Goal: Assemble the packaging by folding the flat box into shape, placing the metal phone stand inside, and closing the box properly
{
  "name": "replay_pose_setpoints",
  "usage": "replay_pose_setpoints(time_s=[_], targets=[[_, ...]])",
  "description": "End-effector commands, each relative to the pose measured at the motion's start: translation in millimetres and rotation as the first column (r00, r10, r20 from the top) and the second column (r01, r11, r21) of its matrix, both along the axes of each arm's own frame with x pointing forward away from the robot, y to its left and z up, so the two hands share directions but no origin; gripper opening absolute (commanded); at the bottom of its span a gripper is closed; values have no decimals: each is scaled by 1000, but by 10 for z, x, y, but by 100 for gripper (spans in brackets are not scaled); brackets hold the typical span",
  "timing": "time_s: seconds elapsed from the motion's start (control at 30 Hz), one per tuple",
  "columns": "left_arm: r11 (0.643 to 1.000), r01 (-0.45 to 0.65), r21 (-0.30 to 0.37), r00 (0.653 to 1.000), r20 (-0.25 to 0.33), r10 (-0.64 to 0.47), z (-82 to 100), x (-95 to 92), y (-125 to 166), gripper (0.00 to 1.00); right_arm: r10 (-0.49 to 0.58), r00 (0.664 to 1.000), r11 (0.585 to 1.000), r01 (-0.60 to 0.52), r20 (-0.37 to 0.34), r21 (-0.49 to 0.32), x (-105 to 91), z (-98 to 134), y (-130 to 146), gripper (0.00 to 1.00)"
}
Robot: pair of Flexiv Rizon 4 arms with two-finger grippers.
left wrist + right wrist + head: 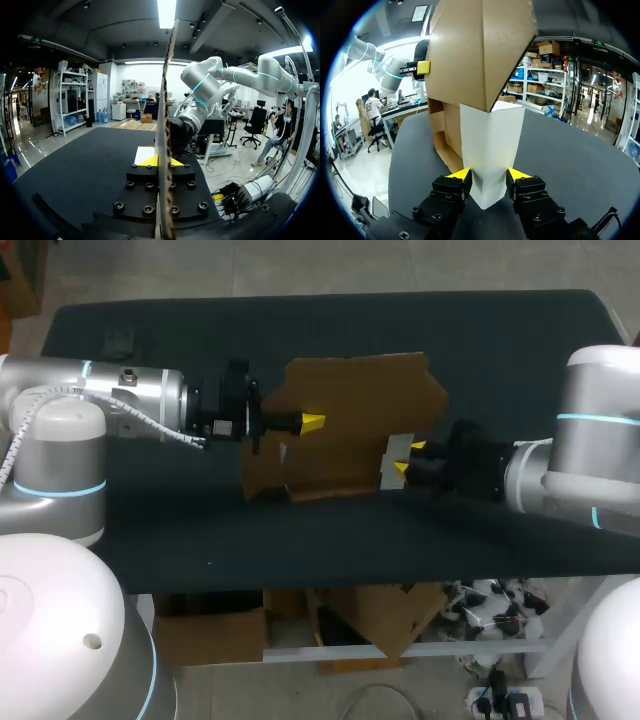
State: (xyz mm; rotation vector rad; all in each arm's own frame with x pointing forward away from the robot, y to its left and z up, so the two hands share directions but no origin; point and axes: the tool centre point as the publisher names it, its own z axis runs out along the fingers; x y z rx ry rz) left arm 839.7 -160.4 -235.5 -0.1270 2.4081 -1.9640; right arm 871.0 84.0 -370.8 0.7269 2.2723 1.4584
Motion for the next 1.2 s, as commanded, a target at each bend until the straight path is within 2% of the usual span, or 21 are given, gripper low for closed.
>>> replay_pose_setpoints(time_s=[0.03, 0.5, 1.2], targets=[[1000, 3, 1, 1000, -1, -3, -53, -1, -12, 0, -45, 999, 999, 45, 17, 12, 42, -63, 57, 46], [1000, 3, 1, 1000, -1, -3, -53, -1, -12, 0, -146, 989, 988, 146, 3, 54, 94, -78, 23, 44], [1000, 3, 1, 1000, -1, -3, -53, -1, -12, 0, -202, 979, 975, 200, 9, 98, 154, -55, 120, 44]])
